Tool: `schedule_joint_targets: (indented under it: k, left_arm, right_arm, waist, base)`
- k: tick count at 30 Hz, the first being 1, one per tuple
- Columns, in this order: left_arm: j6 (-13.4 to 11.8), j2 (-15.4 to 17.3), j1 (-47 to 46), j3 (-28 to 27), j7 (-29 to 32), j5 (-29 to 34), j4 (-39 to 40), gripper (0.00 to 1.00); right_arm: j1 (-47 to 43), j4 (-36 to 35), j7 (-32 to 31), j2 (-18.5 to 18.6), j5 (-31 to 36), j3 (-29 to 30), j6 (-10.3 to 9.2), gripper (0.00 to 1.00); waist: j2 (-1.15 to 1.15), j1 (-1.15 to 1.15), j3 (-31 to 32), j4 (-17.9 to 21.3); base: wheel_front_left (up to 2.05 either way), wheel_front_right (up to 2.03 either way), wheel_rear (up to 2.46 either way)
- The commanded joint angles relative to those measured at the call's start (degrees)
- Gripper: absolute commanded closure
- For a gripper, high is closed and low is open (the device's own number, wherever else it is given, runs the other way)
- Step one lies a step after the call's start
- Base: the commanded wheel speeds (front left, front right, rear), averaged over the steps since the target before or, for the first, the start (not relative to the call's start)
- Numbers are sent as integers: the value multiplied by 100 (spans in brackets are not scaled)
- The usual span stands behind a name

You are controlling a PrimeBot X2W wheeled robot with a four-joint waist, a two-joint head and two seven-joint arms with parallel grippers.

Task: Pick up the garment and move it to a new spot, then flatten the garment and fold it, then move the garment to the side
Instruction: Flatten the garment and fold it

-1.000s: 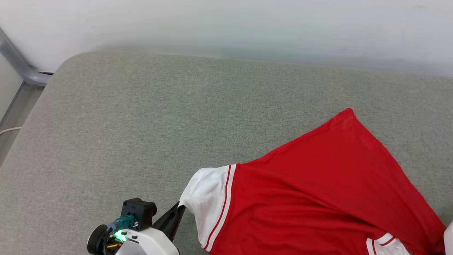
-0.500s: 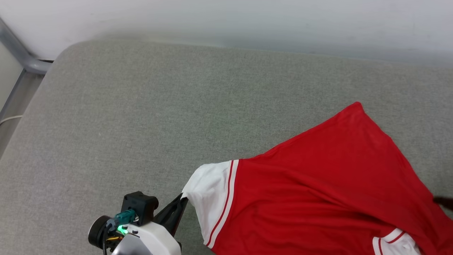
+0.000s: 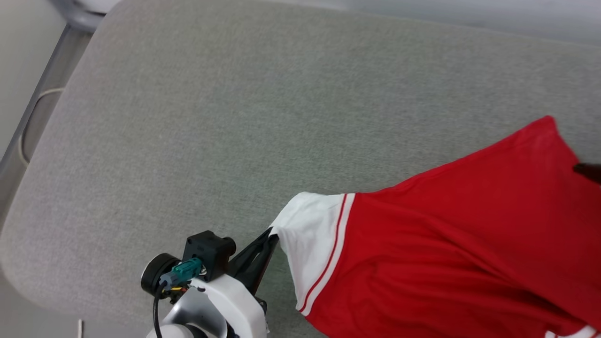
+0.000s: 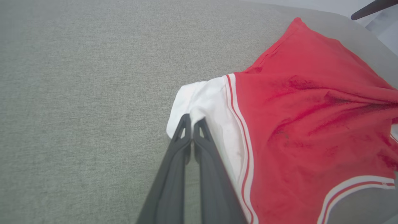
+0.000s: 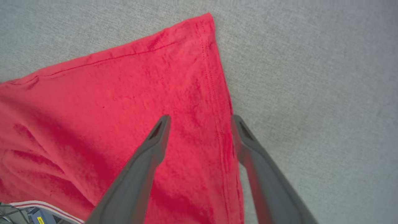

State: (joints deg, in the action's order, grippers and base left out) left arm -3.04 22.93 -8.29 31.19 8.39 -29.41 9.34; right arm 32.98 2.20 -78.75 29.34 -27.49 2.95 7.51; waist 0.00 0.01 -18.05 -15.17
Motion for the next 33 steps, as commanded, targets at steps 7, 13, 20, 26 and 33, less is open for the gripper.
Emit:
schedule_joint_targets:
  k: [7,13,20,26,33]
  left_arm:
    - [114,-93,-263,167,-24,109,18,100]
    - [153,-148,-378,247,-71,144,-10,100]
    - [170,-182,-419,276,-130,130,-87,100]
    - [163,-181,-431,282,-156,107,-162,100]
    - [71,-72,-388,126,-188,36,-238,100]
  right_arm:
    - [567,735,82,109,464,-94,-5,0]
    - [677,1110,92,158,661,-171,-5,0]
    - [436,1353,-36,141,687,-420,-5,0]
    - [297,1446,168,54,637,-488,-5,100]
    - [498,1419,859,25,510,-567,-4,100]
  waist:
    - [0,-1,-561,-595]
    - [0,-1,-715,-746]
    - [0,-1,-804,-839]
    - [0,-1,-745,-871]
    - [0,-1,-454,-732]
  base:
    - [0,0,0]
    - [0,0,0]
    - [0,0,0]
    - [0,0,0]
    - [0,0,0]
